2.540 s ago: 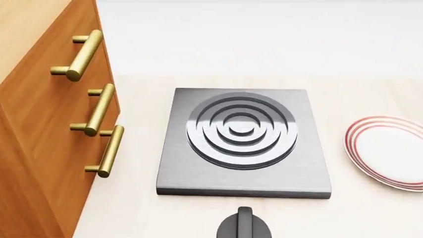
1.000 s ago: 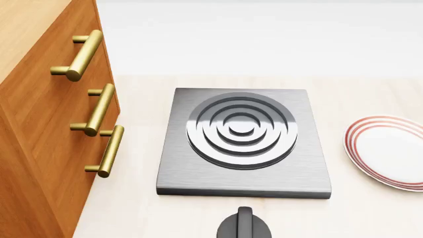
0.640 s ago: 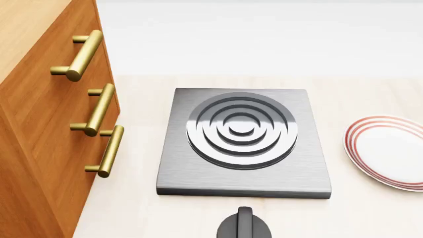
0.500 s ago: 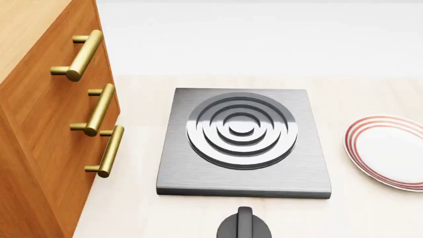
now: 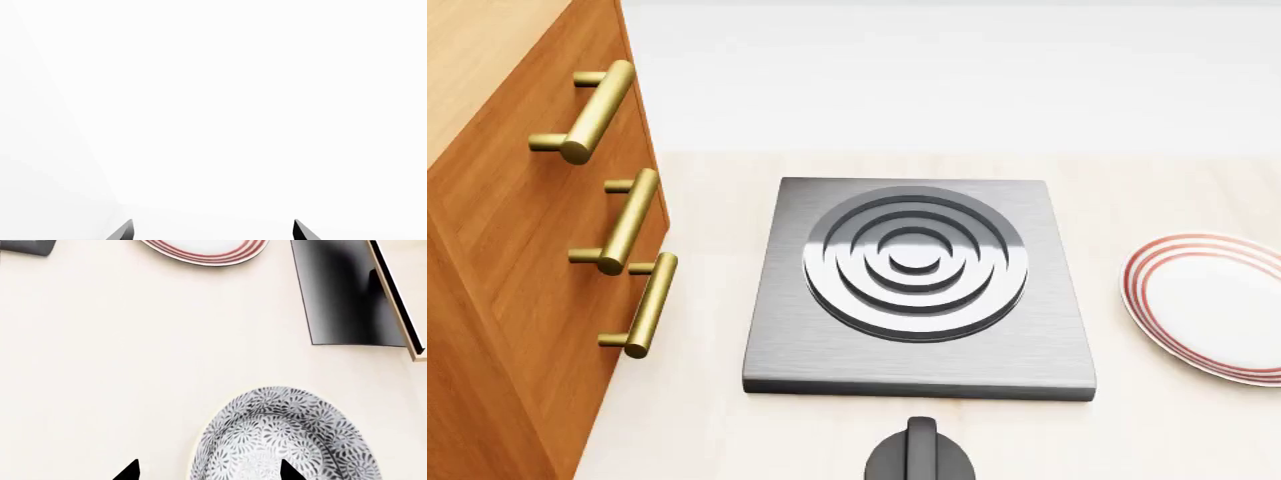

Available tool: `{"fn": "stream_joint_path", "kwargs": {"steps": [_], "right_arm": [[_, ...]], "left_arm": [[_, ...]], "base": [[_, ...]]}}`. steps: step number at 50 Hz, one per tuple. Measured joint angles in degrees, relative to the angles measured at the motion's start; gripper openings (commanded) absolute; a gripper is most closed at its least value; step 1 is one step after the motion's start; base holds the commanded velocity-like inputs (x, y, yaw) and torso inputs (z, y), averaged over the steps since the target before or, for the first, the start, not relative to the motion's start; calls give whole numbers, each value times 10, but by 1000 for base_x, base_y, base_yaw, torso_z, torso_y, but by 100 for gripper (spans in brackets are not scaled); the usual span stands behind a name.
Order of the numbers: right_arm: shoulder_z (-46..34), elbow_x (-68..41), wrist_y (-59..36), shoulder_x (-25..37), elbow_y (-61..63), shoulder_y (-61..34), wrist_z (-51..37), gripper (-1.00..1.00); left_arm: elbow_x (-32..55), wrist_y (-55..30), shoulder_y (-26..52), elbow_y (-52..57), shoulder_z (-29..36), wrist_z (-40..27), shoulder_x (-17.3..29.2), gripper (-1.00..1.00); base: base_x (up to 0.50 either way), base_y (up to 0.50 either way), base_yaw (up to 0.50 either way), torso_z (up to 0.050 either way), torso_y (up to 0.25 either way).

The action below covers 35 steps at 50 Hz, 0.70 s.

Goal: Put the bowl on the stove.

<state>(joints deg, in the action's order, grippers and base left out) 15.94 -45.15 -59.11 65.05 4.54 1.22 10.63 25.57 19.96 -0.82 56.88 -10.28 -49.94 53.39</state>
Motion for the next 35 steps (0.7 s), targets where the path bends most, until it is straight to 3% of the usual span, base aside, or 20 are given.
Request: {"fn": "stream_joint_path", "kwargs": {"steps": [35], "right_arm": [[-22,22,27,-33,-19,25,-11,100]], "left_arm": [[-4,5,-3,-3,3,-5,3,100]], "base": [[0,0,0,0,0]]}}
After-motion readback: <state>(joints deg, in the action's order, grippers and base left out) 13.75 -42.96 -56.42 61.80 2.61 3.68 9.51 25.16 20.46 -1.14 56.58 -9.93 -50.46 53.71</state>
